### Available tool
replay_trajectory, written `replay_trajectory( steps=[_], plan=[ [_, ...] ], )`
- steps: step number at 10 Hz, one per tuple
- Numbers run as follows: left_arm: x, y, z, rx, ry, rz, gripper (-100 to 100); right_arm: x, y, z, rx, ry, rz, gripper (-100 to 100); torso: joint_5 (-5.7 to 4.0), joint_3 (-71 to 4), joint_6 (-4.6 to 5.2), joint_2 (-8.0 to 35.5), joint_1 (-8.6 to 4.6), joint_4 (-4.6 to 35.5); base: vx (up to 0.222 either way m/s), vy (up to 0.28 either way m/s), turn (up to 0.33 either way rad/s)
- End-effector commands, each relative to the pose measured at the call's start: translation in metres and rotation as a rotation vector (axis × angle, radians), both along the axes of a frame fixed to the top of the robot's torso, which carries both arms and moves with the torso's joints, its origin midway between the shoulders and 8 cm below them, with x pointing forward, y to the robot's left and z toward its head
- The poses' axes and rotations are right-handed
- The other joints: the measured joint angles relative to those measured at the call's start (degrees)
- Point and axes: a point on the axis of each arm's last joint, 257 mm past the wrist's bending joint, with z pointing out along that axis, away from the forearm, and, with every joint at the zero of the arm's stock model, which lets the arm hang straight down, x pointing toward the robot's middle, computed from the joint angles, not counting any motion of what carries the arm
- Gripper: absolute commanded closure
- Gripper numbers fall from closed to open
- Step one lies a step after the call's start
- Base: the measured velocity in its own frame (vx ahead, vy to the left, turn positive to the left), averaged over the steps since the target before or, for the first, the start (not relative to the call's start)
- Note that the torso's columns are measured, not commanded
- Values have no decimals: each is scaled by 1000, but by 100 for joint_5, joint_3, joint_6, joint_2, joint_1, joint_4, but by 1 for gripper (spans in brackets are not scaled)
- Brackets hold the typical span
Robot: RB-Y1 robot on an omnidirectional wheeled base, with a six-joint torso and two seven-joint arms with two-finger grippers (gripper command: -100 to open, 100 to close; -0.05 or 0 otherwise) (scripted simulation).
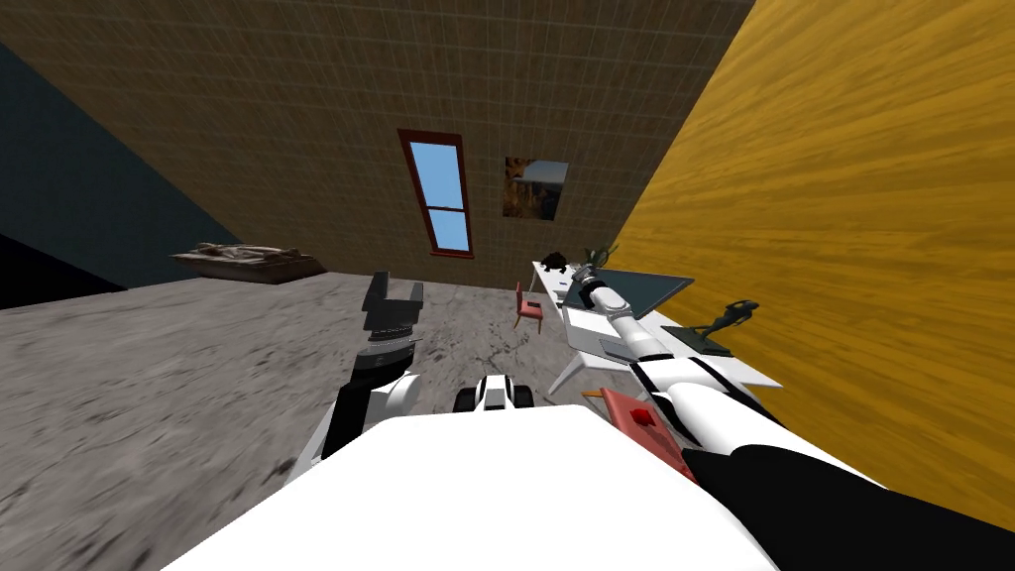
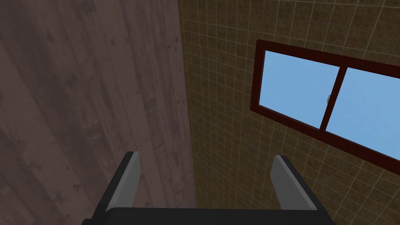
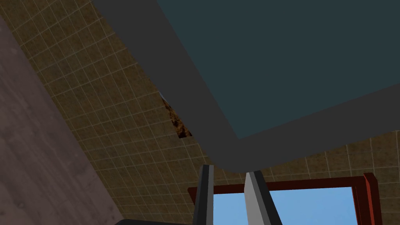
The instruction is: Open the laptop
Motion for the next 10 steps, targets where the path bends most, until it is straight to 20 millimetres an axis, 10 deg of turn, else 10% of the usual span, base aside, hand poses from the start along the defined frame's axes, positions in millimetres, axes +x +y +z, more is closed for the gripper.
replay_trajectory(
  steps=[1, 10],
  plan=[
    [0, 0, 0, 0, 0, 0, 0, 3, 37, -11, -9, -16, 20, 100, 2, -4, 18, -7, 9, -1, -59, -92, -1],
    [0, 0, 0, 0, 0, 0, 0, -5, 103, 7, 6, -157, -21, 100, 40, 18, 14, 30, 38, 44, -69, -97, 22]
  ],
)
